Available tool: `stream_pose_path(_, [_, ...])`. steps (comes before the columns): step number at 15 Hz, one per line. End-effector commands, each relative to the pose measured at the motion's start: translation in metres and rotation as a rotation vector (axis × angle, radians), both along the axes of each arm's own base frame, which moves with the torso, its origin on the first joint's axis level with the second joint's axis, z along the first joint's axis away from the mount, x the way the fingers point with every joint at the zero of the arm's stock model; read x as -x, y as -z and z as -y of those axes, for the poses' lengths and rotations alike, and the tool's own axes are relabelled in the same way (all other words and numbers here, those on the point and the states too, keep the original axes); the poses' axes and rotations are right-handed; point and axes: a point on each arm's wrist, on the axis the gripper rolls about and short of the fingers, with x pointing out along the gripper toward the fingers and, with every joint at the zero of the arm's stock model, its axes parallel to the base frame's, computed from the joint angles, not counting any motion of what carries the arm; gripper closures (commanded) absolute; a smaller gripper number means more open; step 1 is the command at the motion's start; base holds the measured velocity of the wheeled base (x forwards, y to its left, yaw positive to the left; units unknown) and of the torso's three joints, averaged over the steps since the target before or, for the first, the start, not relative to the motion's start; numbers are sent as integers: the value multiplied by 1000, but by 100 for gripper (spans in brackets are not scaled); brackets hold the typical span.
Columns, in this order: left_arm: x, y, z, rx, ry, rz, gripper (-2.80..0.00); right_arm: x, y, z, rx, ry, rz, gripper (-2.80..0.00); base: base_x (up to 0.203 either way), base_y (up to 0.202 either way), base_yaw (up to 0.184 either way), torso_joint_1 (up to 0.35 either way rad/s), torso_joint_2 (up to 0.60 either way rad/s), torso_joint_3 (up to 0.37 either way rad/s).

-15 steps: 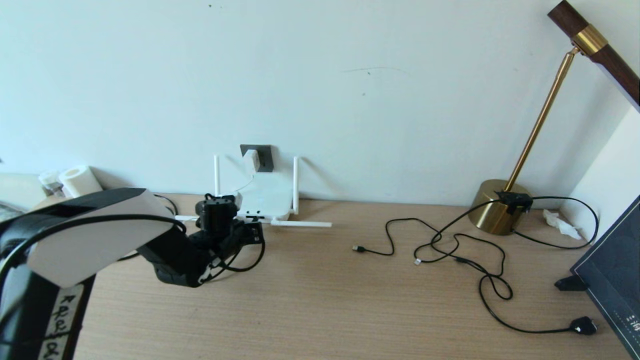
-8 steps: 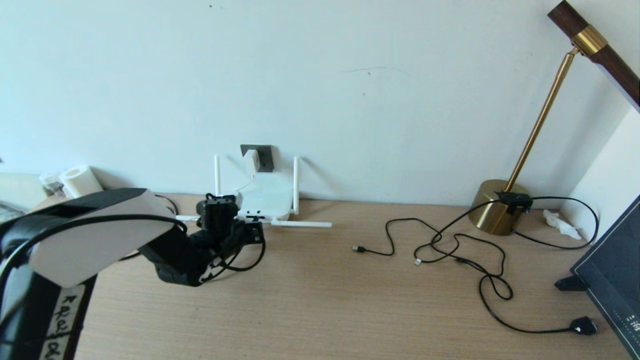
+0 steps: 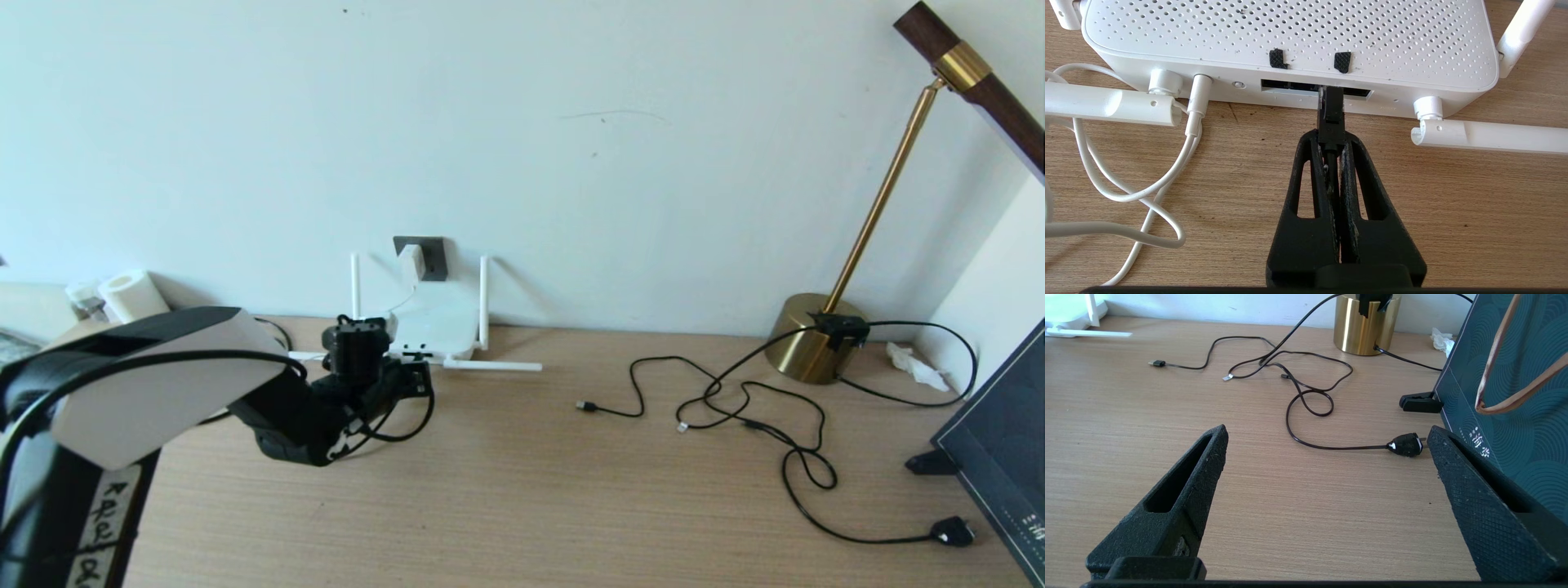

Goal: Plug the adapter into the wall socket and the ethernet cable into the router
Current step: Plug cable into router interface

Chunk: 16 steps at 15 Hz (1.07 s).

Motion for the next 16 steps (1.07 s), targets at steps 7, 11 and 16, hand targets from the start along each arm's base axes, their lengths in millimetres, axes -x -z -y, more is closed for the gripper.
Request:
stream_pose_path(7, [-1, 0, 0, 1, -1, 5, 0, 0, 0, 0, 0, -1, 0, -280, 0, 0, 0, 0, 0, 0])
stream_pose_path(11, [-1, 0, 0, 1, -1, 5, 0, 0, 0, 0, 0, -1, 0, -280, 0, 0, 0, 0, 0, 0])
stream_pose_path(16, [-1, 2, 0, 1, -3, 2, 0, 0, 0, 0, 0, -1, 0, -280, 0, 0, 0, 0, 0, 0])
